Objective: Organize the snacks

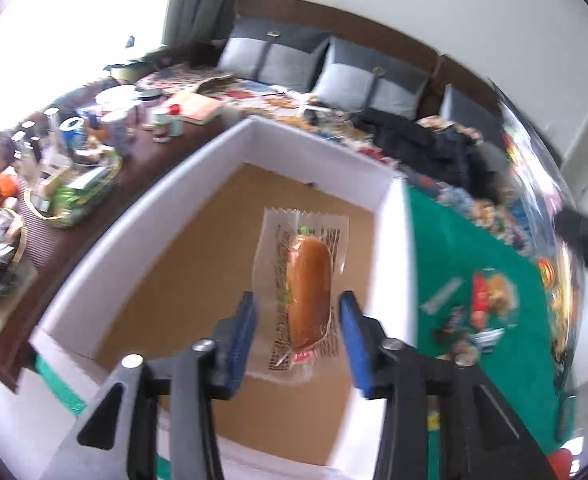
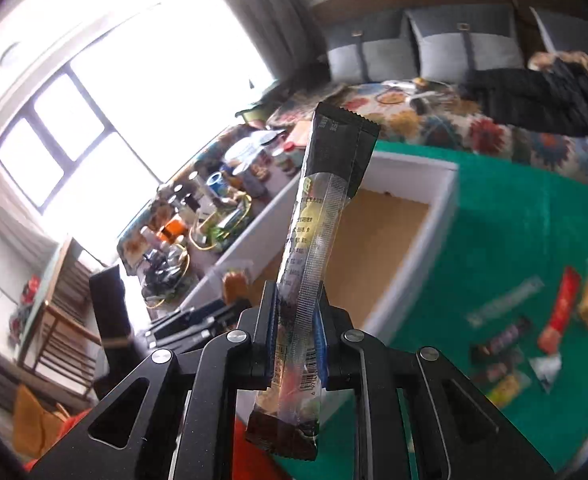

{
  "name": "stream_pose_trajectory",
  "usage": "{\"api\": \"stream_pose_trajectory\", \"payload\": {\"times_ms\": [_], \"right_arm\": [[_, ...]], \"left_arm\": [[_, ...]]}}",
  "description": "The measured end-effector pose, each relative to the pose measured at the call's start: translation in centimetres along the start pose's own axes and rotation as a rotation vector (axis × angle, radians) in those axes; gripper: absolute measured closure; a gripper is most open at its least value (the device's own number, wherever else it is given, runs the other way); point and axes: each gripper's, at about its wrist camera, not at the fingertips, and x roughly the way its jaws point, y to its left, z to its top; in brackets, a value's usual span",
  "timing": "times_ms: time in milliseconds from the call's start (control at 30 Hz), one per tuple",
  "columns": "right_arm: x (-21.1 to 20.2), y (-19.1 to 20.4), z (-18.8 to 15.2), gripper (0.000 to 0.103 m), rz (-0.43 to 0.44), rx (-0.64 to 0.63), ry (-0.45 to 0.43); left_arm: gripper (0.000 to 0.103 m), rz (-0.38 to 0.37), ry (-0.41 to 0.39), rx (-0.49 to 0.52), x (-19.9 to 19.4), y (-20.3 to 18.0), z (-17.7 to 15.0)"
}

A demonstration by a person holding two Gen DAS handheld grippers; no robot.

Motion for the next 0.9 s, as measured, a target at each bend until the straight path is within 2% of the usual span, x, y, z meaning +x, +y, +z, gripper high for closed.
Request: {"api": "stream_pose_trajectory", "payload": {"times_ms": [33, 67, 100, 200, 267, 333, 400, 467, 533, 600, 667, 767, 833, 900], "right_arm": [[1.3, 0.3, 0.5, 0.075, 0.008, 0.000, 0.012], [2.2, 0.4, 0.7, 0.054, 0.021, 0.007, 0.017], [2.7, 0.2, 0.6, 0.040, 0.025, 0.019, 0.009], [1.1, -1.7, -0.4, 0.040, -0.015, 0.029, -0.048], [-0.9, -4.1, -1.4, 0.036, -0.082, 0.017, -0.058], [-2.7, -7.6, -4.3, 0.034, -0.182, 0.006, -0.067], [-3.9, -11.4, -7.8, 0.033, -0.277, 0.004, -0.059], [-5.4, -15.6, -13.1, 0.033, -0.410, -0.005, -0.031], [-6.9, -19.4, -17.8, 0.033, -0.525, 0.005, 0.001], [-8.7, -23.6, -23.3, 0.033, -0.627, 0.049, 0.048], [-10.5, -26.7, -27.5, 0.033, -0.701, 0.093, 0.068], [-13.2, -29.1, -31.2, 0.033, -0.766, 0.148, 0.046], [-14.4, -30.4, -32.2, 0.033, -0.769, 0.194, 0.033], [-15.1, -31.0, -31.8, 0.033, -0.758, 0.220, 0.001]], "left_arm": [[0.045, 0.052, 0.011, 0.007, 0.5, 0.4, -0.1], [0.030, 0.076, 0.018, 0.011, 0.7, 0.7, -0.4], [0.025, 0.097, 0.016, 0.014, 0.8, 0.9, -0.7], [0.022, 0.106, 0.004, 0.021, 0.8, 0.8, -1.9], [0.022, 0.070, 0.001, 0.020, 0.3, -0.3, -3.2], [0.021, 0.013, -0.006, 0.030, -0.2, -2.4, -4.3], [0.017, -0.051, -0.003, 0.048, -0.6, -4.7, -5.5], [0.009, -0.145, 0.012, 0.079, -0.8, -8.4, -8.1], [0.007, -0.207, 0.042, 0.100, -0.4, -11.6, -10.2], [0.007, -0.267, 0.105, 0.116, 1.4, -15.2, -13.2], [0.007, -0.262, 0.167, 0.155, 3.7, -18.6, -15.8], [0.007, -0.214, 0.198, 0.242, 6.6, -22.3, -18.9], [0.007, -0.162, 0.203, 0.298, 8.5, -23.8, -20.6], [0.007, -0.137, 0.212, 0.324, 9.4, -24.4, -21.7]]}}
